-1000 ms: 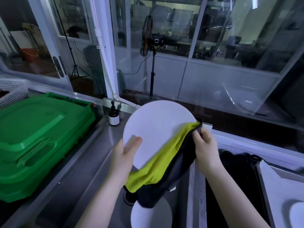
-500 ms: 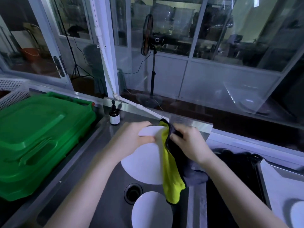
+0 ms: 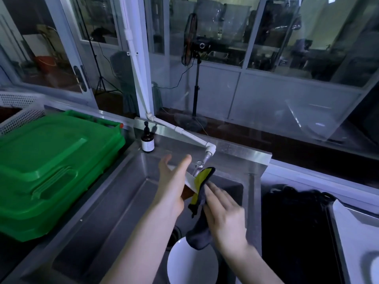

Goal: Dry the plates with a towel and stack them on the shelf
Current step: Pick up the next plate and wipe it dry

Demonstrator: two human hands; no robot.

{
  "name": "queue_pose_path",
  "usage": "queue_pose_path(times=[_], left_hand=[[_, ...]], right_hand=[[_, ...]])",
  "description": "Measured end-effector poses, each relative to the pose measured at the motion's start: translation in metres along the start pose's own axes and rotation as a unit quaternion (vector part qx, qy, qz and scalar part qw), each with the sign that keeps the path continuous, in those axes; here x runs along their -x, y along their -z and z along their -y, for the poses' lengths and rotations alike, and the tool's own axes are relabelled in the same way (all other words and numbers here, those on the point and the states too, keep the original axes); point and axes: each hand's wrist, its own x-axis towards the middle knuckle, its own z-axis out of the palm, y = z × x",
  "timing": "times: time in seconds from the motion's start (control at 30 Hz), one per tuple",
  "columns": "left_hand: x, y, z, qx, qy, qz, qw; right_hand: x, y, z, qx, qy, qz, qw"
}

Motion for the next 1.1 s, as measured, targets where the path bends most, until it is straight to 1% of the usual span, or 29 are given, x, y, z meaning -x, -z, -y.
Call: queue_pose_path(times=[0.07, 0.13, 0.2, 0.3, 0.33, 0.43, 0.53, 0.63, 0.7, 0.77, 0.87, 0.93, 0.97, 1.03, 1.1], left_hand=[[-0.005, 0.004, 0.004, 0.002, 0.001, -0.013, 1.0], [-0.007, 0.011, 0.008, 0.025, 0.002, -0.01, 1.0], [-0.009, 0.018, 0.011, 0.047, -0.024, 0.013, 0.999], [-0.009, 0.027, 0.014, 0.053, -0.089, 0.063, 0.993], [-0.009, 0.028, 0.015, 0.062, -0.096, 0.075, 0.991], [-0.008, 0.029, 0.017, 0.064, -0.104, 0.087, 0.989], [-0.006, 0.031, 0.019, 0.029, -0.149, 0.102, 0.983], [-0.006, 0.033, 0.016, 0.026, -0.171, 0.101, 0.98], [-0.007, 0.035, 0.012, 0.04, -0.169, 0.092, 0.981], [-0.009, 0.04, 0.009, 0.071, -0.17, 0.101, 0.978], [-0.006, 0.043, 0.006, 0.09, -0.178, 0.121, 0.972], [-0.002, 0.04, 0.007, 0.054, -0.181, 0.102, 0.977], [-0.001, 0.038, 0.009, 0.029, -0.182, 0.095, 0.978], [0.002, 0.034, 0.014, -0.001, -0.178, 0.109, 0.978], [0.005, 0.032, 0.016, -0.004, -0.18, 0.131, 0.975]], right_hand=[[0.006, -0.004, 0.003, -0.007, 0.007, 0.018, 1.0], [0.008, -0.005, 0.005, -0.018, 0.016, 0.029, 0.999], [0.009, -0.005, 0.004, -0.025, 0.025, 0.044, 0.998], [0.006, 0.0, 0.004, -0.095, -0.016, 0.097, 0.991], [0.003, 0.0, 0.005, -0.104, -0.026, 0.108, 0.988], [-0.015, -0.004, 0.01, -0.08, -0.041, 0.127, 0.988], [-0.043, -0.01, 0.005, -0.066, -0.078, 0.165, 0.981], [-0.063, -0.008, -0.007, -0.007, -0.086, 0.2, 0.976], [-0.063, -0.004, -0.011, 0.033, -0.091, 0.198, 0.975], [-0.052, 0.003, -0.008, 0.039, -0.099, 0.184, 0.977], [-0.026, 0.01, 0.005, 0.01, -0.062, 0.191, 0.98], [-0.016, 0.008, 0.014, -0.027, -0.022, 0.22, 0.975], [-0.017, 0.007, 0.016, -0.049, -0.015, 0.235, 0.971], [-0.029, 0.004, 0.014, -0.071, -0.015, 0.239, 0.968], [-0.046, 0.0, 0.007, -0.05, -0.019, 0.223, 0.973]])
